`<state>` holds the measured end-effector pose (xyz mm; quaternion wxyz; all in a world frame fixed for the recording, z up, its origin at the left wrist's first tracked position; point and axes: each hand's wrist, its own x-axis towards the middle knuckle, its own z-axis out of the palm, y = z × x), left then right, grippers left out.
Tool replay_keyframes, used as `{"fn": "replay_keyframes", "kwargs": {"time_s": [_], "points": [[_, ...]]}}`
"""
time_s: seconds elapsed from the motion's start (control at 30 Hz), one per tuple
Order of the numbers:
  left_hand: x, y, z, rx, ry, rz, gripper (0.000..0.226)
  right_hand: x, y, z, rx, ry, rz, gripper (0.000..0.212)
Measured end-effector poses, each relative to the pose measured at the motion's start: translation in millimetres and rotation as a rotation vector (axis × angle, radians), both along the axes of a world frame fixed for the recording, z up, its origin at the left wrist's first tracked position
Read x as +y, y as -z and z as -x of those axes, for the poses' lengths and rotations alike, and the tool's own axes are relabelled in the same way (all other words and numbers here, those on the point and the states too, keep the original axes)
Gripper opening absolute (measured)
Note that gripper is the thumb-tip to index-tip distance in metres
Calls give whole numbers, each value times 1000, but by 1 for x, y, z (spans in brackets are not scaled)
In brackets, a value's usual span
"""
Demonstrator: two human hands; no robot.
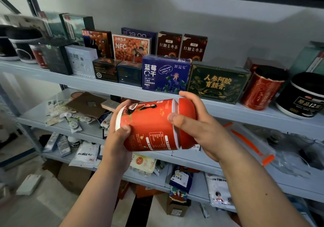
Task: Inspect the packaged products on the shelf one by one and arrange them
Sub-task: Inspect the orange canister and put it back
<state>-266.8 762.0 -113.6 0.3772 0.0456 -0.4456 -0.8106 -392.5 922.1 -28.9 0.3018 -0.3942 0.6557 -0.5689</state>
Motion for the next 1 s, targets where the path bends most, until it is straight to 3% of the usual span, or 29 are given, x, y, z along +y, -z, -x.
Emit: {"fn": "replay_keyframes", "kwargs": {"time_s": [0.1,0.17,0.3,0.43,0.73,0.87,1.0], "points": [[-2,2,-1,26,57,-71,112,6,2,-4,178,24,45,79],[-1,2,-2,26,127,-140,103,9,5,-6,183,21,131,77],[5,7,-5,-61,216,-366,76,7,8,-8,-176,-24,439,73],[12,14,-7,-47,293,-563,85,10,10,-6,-416,-57,578,98],[8,24,-13,80,400,-574,80,14,10,-14,-587,-109,619,99],[8,26,-12,20,284,-525,99,15,10,-18,-572,-117,622,102],[10,22,-13,55,241,-447,92,18,11,-18,-549,-137,652,99]]}}
